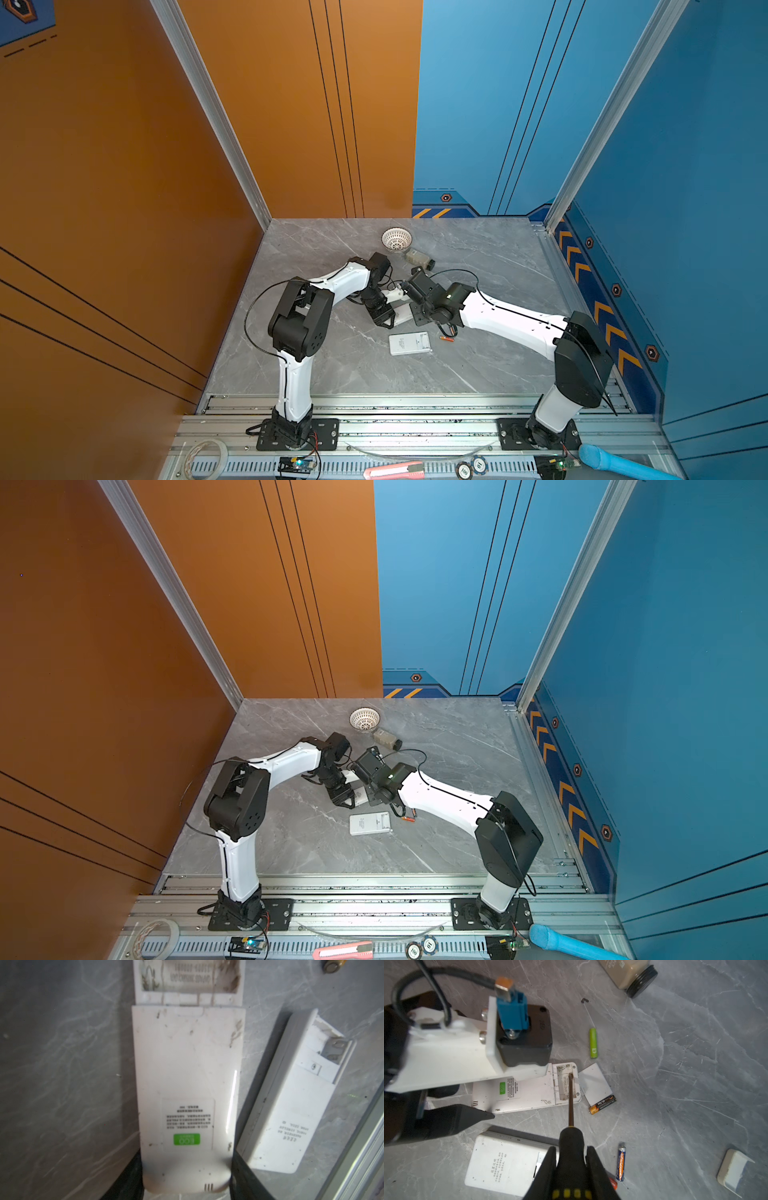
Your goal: Unload the batteries from the remote control
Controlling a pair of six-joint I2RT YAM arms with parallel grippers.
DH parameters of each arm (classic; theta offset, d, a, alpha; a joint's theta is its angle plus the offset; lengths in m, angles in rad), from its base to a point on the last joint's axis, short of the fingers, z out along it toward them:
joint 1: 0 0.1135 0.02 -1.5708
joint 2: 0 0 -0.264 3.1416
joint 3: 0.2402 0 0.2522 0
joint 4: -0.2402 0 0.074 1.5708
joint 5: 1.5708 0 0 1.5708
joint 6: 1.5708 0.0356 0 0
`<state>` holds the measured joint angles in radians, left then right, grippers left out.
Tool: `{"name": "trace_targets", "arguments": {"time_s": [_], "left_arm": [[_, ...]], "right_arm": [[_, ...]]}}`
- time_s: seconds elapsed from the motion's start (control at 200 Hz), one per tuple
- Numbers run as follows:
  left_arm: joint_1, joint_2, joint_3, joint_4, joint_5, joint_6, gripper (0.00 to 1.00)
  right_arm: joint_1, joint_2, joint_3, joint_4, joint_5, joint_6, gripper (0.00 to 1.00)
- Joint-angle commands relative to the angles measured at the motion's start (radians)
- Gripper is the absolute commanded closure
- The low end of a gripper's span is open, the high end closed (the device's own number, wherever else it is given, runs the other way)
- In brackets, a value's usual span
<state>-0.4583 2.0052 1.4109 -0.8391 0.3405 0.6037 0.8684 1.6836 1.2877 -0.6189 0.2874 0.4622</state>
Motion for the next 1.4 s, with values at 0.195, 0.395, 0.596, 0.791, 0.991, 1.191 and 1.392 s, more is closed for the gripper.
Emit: {"name": "trace_targets", "arguments": {"time_s": [0.195,0.395,0.596,0.791,0.991,1.191,1.392], "left_arm": [[-0.004,-0.016,-0.08,0.02,-0.217,-0.041,0.57],[-0.013,-0.077,-0.121,0.087,-0.277,-0.08,0.02],[-0.028,-0.211,-0.106,0.12,-0.199,-0.173,0.02],[-0.026,-0.379,-0.14,0.246,-0.123,-0.304,0.02],[0.019,-0.464,-0.131,0.322,-0.114,-0.399,0.02],[0.041,-0.508,-0.113,0.325,-0.162,-0.424,0.02],[0.121,-0.604,-0.194,0.384,-0.164,-0.542,0.02]], "right_arm": [[-0.16,-0.184,-0.065,-0.052,0.059,0.095,1.0],[-0.345,-0.202,-0.251,0.231,-0.025,0.168,1.0],[-0.422,-0.249,-0.536,0.565,-0.102,0.331,0.55],[-0.485,-0.309,-0.662,0.646,-0.139,0.314,0.22],[-0.59,-0.188,-0.604,0.693,-0.345,0.256,0.15],[-0.641,-0.1,-0.501,0.681,-0.409,0.24,0.06],[-0.683,-0.149,-0.432,0.621,-0.419,0.216,0.0]]}}
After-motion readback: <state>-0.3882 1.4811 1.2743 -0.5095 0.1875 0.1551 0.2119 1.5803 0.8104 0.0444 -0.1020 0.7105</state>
